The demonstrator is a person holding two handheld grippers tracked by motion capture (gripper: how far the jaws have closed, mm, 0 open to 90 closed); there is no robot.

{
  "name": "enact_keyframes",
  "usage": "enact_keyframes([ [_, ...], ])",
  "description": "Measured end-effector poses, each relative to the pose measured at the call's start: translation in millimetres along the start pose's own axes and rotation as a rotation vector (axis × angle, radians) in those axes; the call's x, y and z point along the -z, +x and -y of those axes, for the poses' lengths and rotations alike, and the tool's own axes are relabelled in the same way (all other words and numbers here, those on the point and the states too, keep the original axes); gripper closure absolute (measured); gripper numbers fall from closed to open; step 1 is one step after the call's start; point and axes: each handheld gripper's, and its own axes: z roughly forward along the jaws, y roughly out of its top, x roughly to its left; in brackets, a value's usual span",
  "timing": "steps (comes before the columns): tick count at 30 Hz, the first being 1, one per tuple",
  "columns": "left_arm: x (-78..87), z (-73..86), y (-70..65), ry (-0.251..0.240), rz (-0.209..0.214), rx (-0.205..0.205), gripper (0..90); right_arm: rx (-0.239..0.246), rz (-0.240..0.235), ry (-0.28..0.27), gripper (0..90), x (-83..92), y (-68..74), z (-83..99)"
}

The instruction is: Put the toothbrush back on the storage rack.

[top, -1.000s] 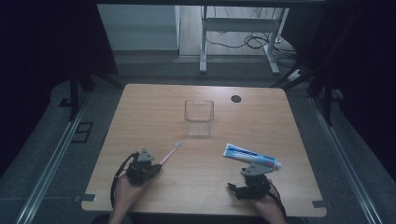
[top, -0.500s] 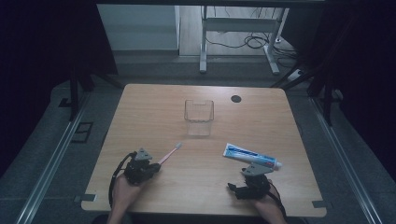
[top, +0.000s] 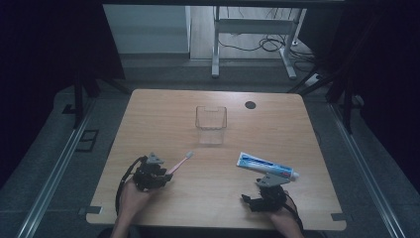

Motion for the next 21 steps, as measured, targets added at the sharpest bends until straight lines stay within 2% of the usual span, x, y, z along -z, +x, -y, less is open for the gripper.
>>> enact_keyframes([
  [6,-6.3,-14.4,4.2,0.076,-0.01,-0.011,62.2,0.0,0.0,0.0,16.8,0.0,0.0,0.0],
  [10,-10.6,-23.3,6.1,0.126,0.0,-0.005,62.1,0.0,0.0,0.0,16.9,0.0,0.0,0.0],
  [21,-22.5,-52.3,6.8,0.287,0.001,-0.036,64.0,0.001,0.0,0.0,16.9,0.0,-0.1,0.0],
])
